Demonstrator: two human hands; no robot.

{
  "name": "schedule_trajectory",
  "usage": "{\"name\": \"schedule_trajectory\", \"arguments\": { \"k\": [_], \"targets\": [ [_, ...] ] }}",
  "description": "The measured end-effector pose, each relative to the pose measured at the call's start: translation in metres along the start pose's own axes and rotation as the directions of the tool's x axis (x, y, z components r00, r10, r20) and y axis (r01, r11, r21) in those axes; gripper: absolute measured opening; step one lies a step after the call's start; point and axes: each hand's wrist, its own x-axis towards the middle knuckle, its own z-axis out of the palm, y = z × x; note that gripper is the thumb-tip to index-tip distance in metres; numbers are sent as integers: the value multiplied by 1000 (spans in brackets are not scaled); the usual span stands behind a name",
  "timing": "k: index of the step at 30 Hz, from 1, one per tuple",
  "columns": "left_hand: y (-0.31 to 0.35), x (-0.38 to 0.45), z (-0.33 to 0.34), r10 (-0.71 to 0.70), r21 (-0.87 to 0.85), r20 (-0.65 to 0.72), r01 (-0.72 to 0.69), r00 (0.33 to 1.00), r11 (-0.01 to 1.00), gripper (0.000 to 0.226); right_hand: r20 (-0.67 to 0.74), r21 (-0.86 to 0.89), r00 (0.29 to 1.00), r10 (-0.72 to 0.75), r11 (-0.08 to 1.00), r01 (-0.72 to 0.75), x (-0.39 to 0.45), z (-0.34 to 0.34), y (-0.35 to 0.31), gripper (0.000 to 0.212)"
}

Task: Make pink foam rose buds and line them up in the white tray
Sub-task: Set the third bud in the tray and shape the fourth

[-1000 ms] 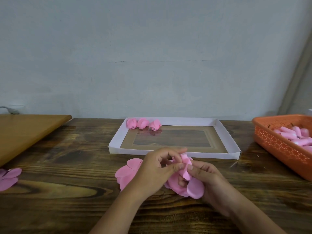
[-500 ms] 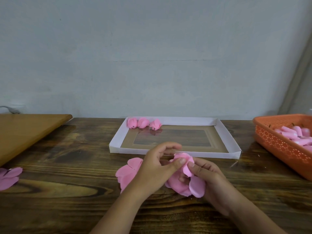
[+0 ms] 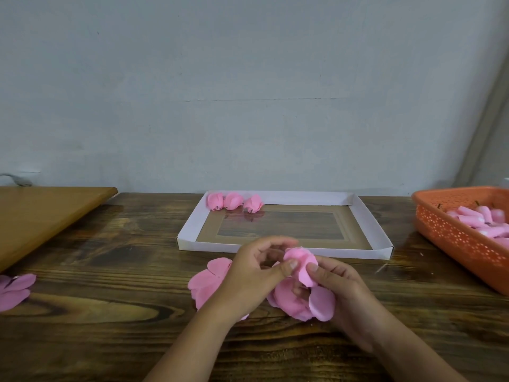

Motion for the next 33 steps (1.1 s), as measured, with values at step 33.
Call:
{"name": "schedule_trajectory", "arguments": {
  "k": [33],
  "targets": [
    [1, -2, 3, -52, 51, 26, 51, 998, 997, 25, -61, -93, 998, 1, 996, -7, -1, 5, -1, 43]
  ]
}}
